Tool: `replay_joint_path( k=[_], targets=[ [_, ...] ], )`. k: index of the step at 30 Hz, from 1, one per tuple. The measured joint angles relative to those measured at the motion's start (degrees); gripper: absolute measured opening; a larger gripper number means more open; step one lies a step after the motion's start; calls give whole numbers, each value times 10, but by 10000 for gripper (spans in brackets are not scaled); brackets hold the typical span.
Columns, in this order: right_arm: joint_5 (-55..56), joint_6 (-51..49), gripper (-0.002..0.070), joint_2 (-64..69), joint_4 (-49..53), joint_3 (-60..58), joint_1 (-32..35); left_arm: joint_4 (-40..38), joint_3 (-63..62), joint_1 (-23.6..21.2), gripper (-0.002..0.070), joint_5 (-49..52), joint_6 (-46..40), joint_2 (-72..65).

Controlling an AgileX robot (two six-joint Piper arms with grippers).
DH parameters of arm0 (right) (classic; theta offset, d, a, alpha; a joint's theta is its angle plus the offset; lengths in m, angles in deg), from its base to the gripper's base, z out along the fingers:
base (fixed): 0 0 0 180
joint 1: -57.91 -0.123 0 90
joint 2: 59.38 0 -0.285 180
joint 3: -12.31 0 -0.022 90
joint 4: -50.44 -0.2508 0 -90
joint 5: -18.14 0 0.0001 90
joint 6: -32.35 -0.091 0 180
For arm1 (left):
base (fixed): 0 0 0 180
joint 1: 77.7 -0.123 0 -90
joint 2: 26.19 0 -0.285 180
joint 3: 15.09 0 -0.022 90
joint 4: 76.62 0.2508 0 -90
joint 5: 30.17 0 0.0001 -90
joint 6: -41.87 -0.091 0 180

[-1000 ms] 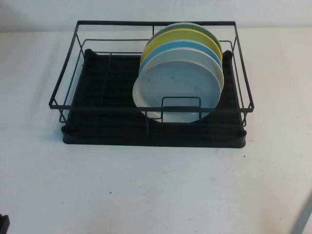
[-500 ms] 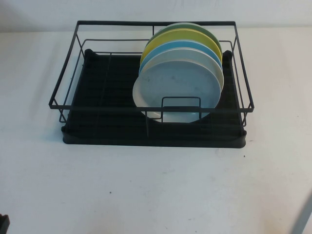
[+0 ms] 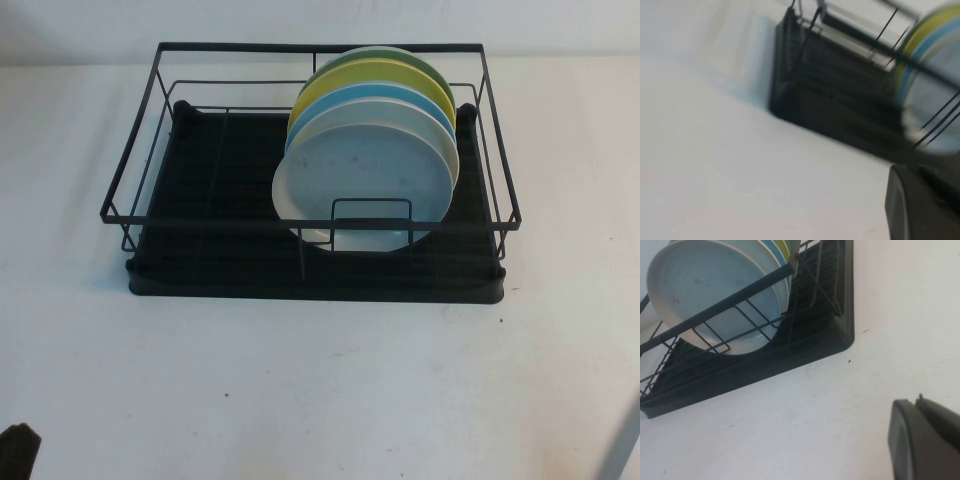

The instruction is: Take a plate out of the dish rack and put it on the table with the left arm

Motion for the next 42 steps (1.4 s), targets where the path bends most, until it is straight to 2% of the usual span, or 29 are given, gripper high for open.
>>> replay_joint_path(
  k=[5,14,18,22,28,31,34,38,42],
  targets=[
    [0,0,-20,0,0,0,0,-182,0,0,-3,-60,36,0],
    [0,0,-20,0,0,0,0,-235,0,0,-3,-133,27,0],
    [0,0,-20,0,0,0,0,-238,-3,0,-3,-91,-8,0],
    [0,0,-20,0,0,0,0,-218,-82,0,-3,1,-142,-39],
    [0,0,-20,0,0,0,0,-147,-289,0,-3,183,-311,-240],
    [0,0,-20,0,0,0,0,-136,-388,0,-3,285,-423,-352],
    [0,0,-20,0,0,0,0,-130,-483,0,-3,356,-482,-457],
    [0,0,-20,0,0,0,0,-121,-607,12,-3,384,-524,-583],
    [0,0,-20,0,0,0,0,-72,-701,63,-3,373,-551,-694]
  ],
)
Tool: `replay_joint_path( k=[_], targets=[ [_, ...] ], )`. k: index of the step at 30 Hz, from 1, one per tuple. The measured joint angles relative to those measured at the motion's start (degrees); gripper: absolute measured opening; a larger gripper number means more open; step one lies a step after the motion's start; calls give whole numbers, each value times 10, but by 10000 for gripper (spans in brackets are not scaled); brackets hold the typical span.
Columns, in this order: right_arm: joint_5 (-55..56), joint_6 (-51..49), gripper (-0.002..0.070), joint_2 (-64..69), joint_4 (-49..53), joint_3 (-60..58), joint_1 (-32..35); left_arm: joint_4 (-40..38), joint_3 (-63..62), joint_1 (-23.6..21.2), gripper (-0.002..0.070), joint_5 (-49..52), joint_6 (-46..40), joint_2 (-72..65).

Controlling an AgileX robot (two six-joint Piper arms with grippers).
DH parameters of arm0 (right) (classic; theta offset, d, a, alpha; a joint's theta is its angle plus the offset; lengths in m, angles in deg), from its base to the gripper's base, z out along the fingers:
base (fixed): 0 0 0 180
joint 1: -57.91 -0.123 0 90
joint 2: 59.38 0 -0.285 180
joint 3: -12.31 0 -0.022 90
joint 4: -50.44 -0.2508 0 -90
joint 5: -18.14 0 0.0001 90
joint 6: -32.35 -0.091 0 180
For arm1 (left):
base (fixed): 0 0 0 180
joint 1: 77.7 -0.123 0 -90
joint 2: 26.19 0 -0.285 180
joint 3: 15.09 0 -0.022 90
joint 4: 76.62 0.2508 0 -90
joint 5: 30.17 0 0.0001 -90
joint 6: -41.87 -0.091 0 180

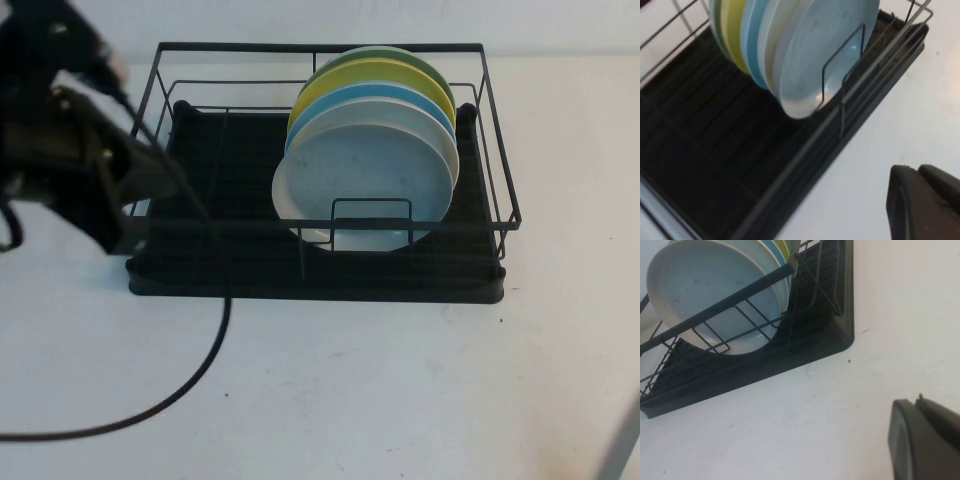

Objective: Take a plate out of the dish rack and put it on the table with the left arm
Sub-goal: Grasp the plate from the shelf

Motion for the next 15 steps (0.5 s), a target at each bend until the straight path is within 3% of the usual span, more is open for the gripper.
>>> replay_joint_path(
  k=[5,10,13,15],
  targets=[
    [0,0,-20,0,0,0,0,88,-106,89,-3,-22,-18,-126],
    [0,0,-20,0,0,0,0,102,-174,123,11,-82,-18,-220],
    [0,0,-20,0,0,0,0,92,-208,125,126,-90,-20,-262],
    [0,0,-20,0,0,0,0,76,-222,126,279,-90,-38,-284]
  ],
)
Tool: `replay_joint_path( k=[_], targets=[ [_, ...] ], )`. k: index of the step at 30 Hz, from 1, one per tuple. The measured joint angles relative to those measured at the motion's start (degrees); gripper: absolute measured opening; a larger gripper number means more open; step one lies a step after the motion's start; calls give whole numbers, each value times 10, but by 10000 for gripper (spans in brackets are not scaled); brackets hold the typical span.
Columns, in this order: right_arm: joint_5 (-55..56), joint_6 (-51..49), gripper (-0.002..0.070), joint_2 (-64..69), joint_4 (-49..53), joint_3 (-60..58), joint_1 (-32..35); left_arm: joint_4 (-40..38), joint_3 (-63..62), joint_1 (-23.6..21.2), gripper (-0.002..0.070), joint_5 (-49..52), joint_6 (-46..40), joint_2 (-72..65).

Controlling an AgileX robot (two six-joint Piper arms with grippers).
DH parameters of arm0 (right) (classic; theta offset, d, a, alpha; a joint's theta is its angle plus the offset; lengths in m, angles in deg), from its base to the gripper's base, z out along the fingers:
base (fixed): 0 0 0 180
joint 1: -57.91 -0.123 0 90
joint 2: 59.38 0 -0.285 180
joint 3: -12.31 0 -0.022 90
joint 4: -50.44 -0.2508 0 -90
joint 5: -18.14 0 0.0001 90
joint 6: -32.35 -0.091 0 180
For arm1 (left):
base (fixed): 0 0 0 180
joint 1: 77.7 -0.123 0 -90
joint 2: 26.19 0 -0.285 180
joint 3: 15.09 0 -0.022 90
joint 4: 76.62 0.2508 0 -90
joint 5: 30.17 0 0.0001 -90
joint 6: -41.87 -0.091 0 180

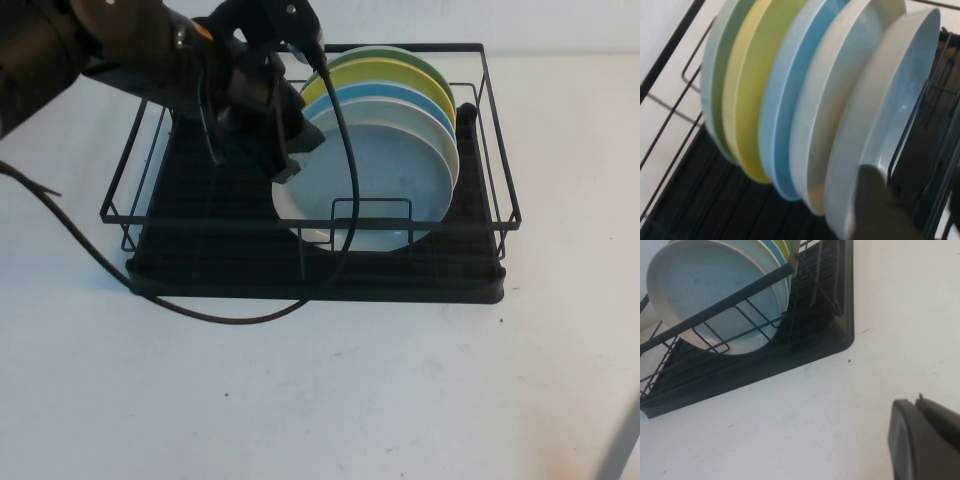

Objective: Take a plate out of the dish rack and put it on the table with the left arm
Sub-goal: Grasp the plate from the shelf

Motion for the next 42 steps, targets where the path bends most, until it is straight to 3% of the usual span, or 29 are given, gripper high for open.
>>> replay_joint_path(
  k=[3,6,15,24,26,28,31,33,42],
  targets=[
    [0,0,-20,0,0,0,0,-36,-4,1,463,-13,-40,-19],
    [0,0,-20,0,0,0,0,-78,-4,2,519,-32,-94,-28],
    [0,0,-20,0,0,0,0,-201,-7,4,452,-48,-249,-62],
    [0,0,-20,0,0,0,0,-233,-7,4,435,-96,-299,-109],
    [0,0,-20,0,0,0,0,-234,-7,4,404,-106,-300,-114],
    [0,0,-20,0,0,0,0,-235,-7,5,328,-112,-300,-117],
    [0,0,-20,0,0,0,0,-235,-7,5,137,-121,-300,-117],
    [0,0,-20,0,0,0,0,-233,-7,5,71,-126,-306,-116],
    [0,0,-20,0,0,0,0,-225,-23,5,63,-97,-297,-36]
  ],
)
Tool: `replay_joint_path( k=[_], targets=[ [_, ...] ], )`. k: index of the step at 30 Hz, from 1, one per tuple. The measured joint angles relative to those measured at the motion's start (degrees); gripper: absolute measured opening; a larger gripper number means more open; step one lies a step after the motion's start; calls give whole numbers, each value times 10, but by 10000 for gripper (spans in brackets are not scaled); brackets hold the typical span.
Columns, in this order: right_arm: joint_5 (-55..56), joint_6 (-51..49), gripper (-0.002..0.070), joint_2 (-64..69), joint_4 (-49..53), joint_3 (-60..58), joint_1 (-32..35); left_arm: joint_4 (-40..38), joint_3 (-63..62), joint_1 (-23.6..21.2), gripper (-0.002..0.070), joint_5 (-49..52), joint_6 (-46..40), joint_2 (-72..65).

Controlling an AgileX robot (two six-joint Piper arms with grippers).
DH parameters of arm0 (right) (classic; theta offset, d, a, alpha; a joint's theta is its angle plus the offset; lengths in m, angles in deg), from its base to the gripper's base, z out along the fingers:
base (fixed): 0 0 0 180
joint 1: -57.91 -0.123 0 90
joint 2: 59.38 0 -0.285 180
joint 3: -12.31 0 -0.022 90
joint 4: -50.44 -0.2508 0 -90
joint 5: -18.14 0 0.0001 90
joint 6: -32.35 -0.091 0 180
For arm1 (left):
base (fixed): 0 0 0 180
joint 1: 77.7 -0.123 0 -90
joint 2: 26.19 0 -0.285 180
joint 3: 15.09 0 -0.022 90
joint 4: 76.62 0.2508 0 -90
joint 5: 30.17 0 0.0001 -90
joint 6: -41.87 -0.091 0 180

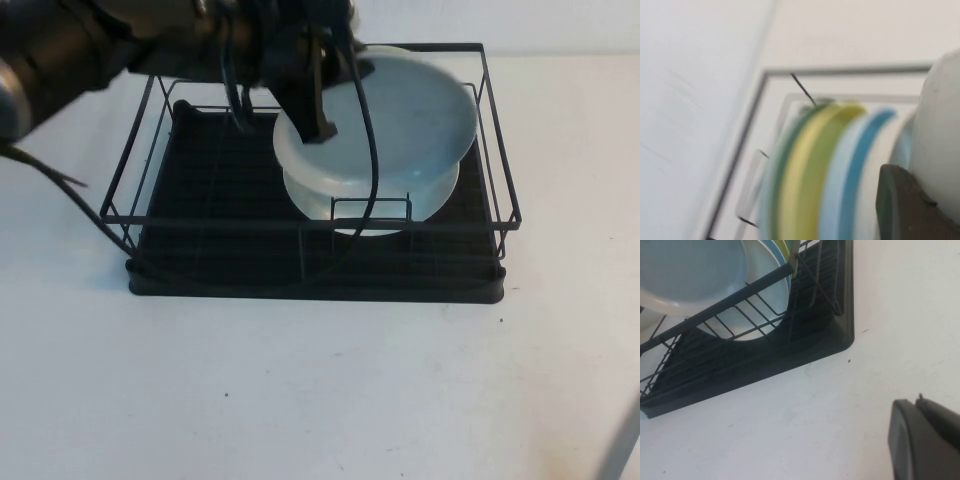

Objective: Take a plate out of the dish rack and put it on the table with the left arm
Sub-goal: Grasp the plate from the shelf, then place the plate from the table

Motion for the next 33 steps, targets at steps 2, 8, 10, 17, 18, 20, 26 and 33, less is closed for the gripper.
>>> replay_joint_path(
  k=[2,8,10,17,18,20,26,33],
  targets=[
    [0,0,-20,0,0,0,0,1,-9,0,60,20,24,41],
    [0,0,-20,0,0,0,0,111,-15,1,60,117,184,147],
    [0,0,-20,0,0,0,0,171,-15,-2,60,152,296,165],
    [0,0,-20,0,0,0,0,24,81,-134,60,270,511,162],
    [0,0,-20,0,0,0,0,-14,113,-152,60,287,496,162],
    [0,0,-20,0,0,0,0,-71,174,-174,60,309,472,164],
    [0,0,-20,0,0,0,0,-124,395,-183,60,221,416,175],
    [0,0,-20,0,0,0,0,-218,525,-180,60,27,320,133]
  ],
)
